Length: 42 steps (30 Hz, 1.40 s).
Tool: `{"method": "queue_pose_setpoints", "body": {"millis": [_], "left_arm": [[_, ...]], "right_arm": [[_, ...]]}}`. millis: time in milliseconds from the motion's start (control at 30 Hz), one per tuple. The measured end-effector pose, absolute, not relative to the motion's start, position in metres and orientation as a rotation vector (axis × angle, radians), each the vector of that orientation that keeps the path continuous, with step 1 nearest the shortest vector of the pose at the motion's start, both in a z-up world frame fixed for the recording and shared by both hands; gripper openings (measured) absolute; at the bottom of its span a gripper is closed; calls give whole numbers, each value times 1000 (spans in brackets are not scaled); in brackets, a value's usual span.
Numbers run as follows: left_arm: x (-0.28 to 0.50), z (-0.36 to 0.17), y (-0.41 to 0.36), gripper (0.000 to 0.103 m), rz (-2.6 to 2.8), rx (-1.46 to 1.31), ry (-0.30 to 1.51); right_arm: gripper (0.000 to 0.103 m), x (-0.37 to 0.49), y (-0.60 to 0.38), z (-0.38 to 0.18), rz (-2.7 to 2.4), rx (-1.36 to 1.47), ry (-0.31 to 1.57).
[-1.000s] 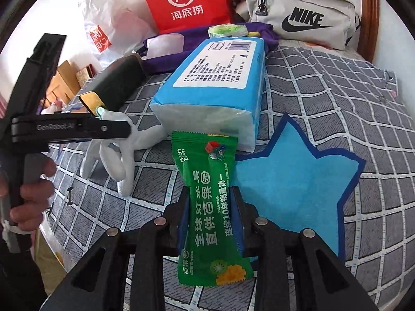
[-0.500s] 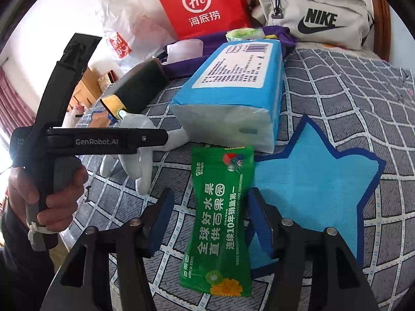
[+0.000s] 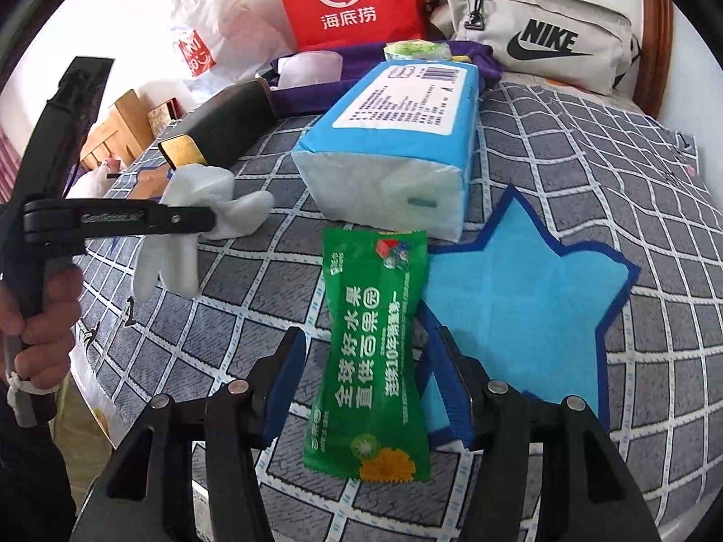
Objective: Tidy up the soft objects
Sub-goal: 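Grasp the white glove and mint-green cloth with the left tool while the right tool holds the bar, then carry the glove and cloth with the left tool while the right tool carries the bar to the towel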
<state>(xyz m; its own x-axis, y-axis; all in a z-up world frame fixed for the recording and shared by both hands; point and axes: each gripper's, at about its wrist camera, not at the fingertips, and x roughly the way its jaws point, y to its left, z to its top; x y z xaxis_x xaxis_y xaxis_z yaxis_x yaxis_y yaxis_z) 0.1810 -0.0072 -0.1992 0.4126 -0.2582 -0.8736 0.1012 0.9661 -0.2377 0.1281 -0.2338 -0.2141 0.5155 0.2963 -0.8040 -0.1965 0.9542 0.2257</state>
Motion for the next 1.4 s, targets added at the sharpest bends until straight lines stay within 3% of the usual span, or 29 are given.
{"method": "queue_pose_setpoints", "body": {"millis": [33, 100, 300, 1400], "left_arm": [[177, -199, -5, 17, -228, -160, 1119], [170, -197, -1, 17, -222, -168, 1112], [156, -184, 16, 17, -205, -191, 1081], [140, -68, 51, 16, -174, -232, 848]], "right_arm": [[53, 127, -235, -214, 285, 111, 988], [38, 126, -238, -214, 247, 113, 988], [29, 126, -244, -212, 209, 154, 1002], [28, 115, -238, -77, 265, 124, 750]]}}
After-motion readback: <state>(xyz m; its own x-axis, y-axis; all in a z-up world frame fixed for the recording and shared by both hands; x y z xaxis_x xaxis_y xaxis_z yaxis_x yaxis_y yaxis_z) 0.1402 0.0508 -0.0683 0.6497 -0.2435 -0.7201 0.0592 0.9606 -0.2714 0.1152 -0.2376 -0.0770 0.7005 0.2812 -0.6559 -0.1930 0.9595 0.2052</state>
